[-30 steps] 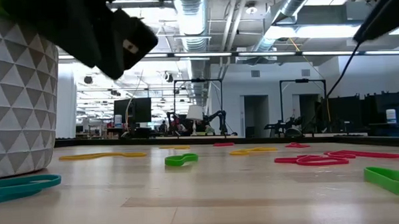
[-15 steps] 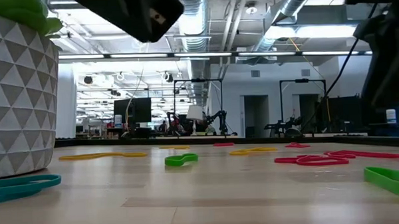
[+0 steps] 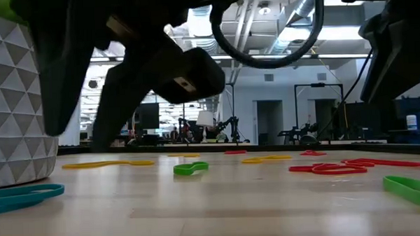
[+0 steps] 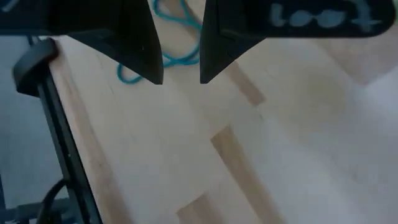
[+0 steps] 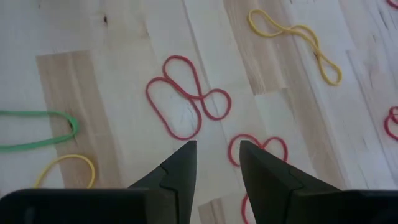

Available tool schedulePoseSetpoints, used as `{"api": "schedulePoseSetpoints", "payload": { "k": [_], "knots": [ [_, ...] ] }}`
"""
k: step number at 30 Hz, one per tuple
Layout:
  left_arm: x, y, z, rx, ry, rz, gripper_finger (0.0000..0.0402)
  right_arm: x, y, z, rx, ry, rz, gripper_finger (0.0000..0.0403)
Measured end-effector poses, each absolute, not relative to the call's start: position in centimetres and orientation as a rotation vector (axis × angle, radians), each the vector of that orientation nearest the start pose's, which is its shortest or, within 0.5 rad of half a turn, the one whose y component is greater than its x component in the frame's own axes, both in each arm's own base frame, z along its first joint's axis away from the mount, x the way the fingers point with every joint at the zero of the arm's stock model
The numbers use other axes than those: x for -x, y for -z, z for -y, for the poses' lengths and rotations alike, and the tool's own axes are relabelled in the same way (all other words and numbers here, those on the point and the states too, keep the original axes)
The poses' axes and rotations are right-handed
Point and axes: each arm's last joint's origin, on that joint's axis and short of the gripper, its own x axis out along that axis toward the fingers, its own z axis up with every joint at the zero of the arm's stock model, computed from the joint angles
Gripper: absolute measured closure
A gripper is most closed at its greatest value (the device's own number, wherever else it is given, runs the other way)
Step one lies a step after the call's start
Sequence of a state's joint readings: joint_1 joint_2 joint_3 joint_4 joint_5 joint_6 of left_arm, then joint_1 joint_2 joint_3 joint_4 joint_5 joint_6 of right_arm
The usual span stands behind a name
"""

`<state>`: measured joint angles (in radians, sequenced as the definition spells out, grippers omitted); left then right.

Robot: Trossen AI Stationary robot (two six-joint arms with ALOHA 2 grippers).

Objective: Pick and place items into bin
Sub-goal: Put the blue rubber band into the white bin

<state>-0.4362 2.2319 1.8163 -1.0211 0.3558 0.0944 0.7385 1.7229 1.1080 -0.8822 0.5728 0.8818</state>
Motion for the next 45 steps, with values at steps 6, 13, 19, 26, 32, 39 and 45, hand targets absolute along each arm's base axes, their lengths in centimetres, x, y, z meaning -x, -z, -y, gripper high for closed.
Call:
{"api": "schedulePoseSetpoints", "payload": {
  "k": [6,13,19,26,32,39,45],
  "knots": [
    [-40.1,-17.9,19.7,-0.171,0.635,-1.435,0.0307,-23.0,-18.0,-19.6,0.134,0.357,-1.081,0.0284],
    [-39.9,-16.8,20.2,-0.195,0.503,-1.482,0.0307,-22.9,-18.1,-20.5,0.106,0.318,-1.044,0.0284],
    [-39.1,-16.2,21.5,-0.259,0.451,-1.506,0.0307,-23.2,-18.2,-20.9,0.070,0.295,-1.010,0.0284],
    [-38.8,-15.7,22.1,-0.239,0.382,-1.520,0.0307,-23.2,-18.2,-21.0,0.065,0.291,-1.005,0.0284],
    [-38.0,-14.9,21.8,-0.272,0.354,-1.624,0.0307,-23.2,-18.2,-21.0,0.067,0.287,-1.003,0.0284],
    [-37.8,-14.9,21.8,-0.249,0.353,-1.656,0.0307,-23.3,-18.2,-21.0,0.066,0.286,-1.002,0.0284],
    [-38.2,-16.0,22.1,-0.228,0.342,-1.640,0.0307,-23.3,-18.2,-21.0,0.067,0.285,-1.002,0.0284]
  ]
}}
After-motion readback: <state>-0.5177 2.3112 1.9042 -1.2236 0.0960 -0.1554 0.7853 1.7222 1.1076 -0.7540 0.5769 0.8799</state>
